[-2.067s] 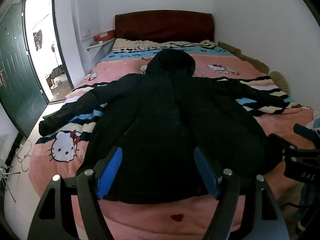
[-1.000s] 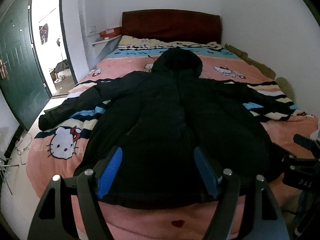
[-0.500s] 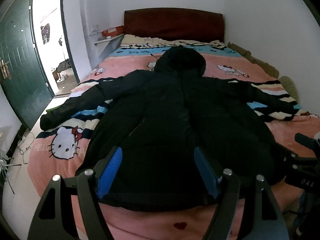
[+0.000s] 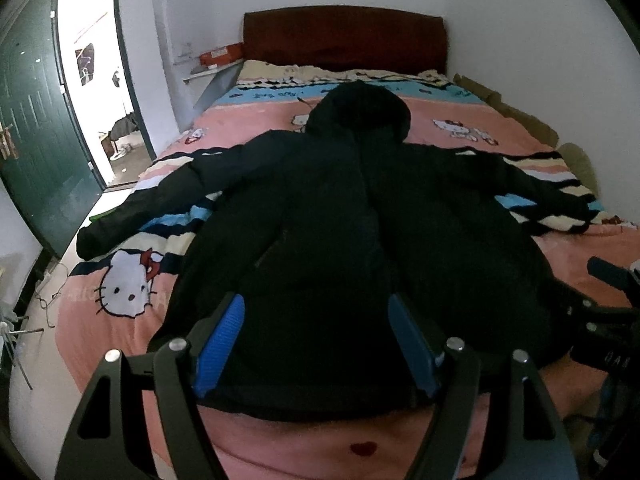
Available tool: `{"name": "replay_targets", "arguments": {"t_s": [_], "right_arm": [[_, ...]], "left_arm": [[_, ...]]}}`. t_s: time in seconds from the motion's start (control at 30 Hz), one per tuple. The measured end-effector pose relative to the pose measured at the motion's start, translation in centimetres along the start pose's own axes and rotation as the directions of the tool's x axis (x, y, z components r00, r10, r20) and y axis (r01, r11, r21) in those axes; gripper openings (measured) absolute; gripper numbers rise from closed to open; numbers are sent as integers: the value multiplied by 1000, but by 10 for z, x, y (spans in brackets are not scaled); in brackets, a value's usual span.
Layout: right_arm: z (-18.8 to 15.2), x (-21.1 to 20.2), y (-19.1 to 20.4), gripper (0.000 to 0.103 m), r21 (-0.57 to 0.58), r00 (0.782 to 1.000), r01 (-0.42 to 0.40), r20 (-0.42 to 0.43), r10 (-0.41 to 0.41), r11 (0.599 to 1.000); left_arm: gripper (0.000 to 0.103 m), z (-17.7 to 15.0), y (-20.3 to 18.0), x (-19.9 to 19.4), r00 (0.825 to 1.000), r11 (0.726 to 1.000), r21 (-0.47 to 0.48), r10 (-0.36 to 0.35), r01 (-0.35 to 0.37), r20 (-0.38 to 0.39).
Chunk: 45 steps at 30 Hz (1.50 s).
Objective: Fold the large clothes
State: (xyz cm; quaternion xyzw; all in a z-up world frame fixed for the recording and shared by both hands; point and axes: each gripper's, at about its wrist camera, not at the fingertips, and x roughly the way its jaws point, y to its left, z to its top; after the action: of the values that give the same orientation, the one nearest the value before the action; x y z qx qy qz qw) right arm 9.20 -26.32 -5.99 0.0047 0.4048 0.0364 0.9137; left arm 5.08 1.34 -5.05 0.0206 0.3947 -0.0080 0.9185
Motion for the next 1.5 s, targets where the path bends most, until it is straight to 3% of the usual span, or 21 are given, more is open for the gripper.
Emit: {"name": "replay_targets", "arguments": {"t_s": [0.23,0.4,0.6,0.83,1.0,1.13,1.37,1.5], "right_arm": [[4,5,-5,103,-1,1000,-11,-4,11,1000],[19,2,-24,103,13,999,2,34,-2,1000],[54,5,-86,103,142,992,57,99,-72,988],[98,35,-214,103,354,954,211,128,-270,911],[118,66,-316,100,499,942,223,109,-316,837],[117,98,-390,94,582,944,245,41,-328,776],[88,149,-461,92,675,942,291,-79,-326,678],[80,175,-477,89,664,939,321,-132,-316,675]], "left_arm": [[73,6,5,8,1000,1000,14,8,-8,-1],[73,27,28,14,998,998,-30,63,-62,27],[73,53,62,17,980,981,-82,182,-176,74],[73,68,97,36,967,960,-143,251,-241,53],[73,70,99,61,965,955,-149,263,-258,15],[73,72,96,84,970,957,-161,243,-243,-18],[73,76,86,120,974,962,-158,215,-223,-64],[73,75,81,134,975,964,-155,203,-215,-89]]}}
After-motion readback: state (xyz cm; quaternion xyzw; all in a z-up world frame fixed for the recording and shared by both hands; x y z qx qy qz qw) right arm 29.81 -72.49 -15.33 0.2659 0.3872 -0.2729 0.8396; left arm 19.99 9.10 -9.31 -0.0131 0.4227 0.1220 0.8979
